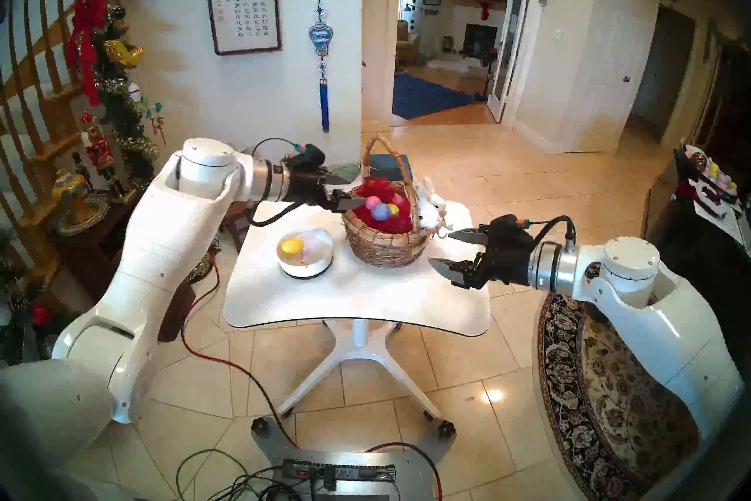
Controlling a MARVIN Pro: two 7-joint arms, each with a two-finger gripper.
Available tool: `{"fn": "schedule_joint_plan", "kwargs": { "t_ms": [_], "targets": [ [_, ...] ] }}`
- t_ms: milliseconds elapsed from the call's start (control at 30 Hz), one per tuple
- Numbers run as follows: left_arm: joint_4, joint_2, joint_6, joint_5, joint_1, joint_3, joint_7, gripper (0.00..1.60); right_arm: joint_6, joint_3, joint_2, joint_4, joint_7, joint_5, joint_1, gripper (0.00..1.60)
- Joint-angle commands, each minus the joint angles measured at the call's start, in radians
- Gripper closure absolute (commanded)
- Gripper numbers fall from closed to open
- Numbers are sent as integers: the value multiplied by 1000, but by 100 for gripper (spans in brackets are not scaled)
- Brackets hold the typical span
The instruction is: Put easter egg into basket
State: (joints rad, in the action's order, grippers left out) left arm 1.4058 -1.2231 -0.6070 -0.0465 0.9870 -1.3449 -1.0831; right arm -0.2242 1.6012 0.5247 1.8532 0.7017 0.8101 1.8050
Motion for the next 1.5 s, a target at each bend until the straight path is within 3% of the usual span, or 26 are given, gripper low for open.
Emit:
{"fn": "schedule_joint_plan", "kwargs": {
  "t_ms": [0,67,167,200,300,367,467,500,567,667,700,900,1033,1467],
  "targets": [
    [154,119,-30,-17,154,-69,-31,0,2,7,-2,1,-1,1,-4,0],
    [135,129,-39,-13,135,-56,-49,0,2,7,-2,1,-1,1,-4,0],
    [213,180,-57,-20,217,-73,-52,0,2,7,-2,1,-1,1,-4,0],
    [192,177,-65,-9,194,-64,-64,0,2,7,-2,1,-1,1,-4,0],
    [265,211,-71,-15,263,-90,-33,0,2,7,-2,1,-1,1,-4,0],
    [267,218,-75,-16,264,-89,-31,0,2,7,-2,1,-1,1,-4,0],
    [321,237,-90,-20,317,-122,-15,0,2,7,-2,1,-1,1,-4,0],
    [366,235,-88,-16,371,-159,9,0,2,7,-2,1,-1,1,-4,0],
    [348,256,-103,-23,342,-135,8,0,2,7,-2,1,-1,1,-3,0],
    [403,253,-107,-23,414,-186,49,0,2,7,-2,1,-1,1,-3,0],
    [396,258,-112,-25,405,-178,51,0,2,7,-2,1,-1,1,-3,0],
    [446,206,-103,-13,503,-246,150,0,2,8,-2,1,-1,2,-2,0],
    [434,192,-75,-18,501,-235,169,0,2,9,-2,2,-1,2,-2,0],
    [313,204,-19,-6,379,-132,133,3,2,9,-2,1,-1,2,-2,0]
  ]
}}
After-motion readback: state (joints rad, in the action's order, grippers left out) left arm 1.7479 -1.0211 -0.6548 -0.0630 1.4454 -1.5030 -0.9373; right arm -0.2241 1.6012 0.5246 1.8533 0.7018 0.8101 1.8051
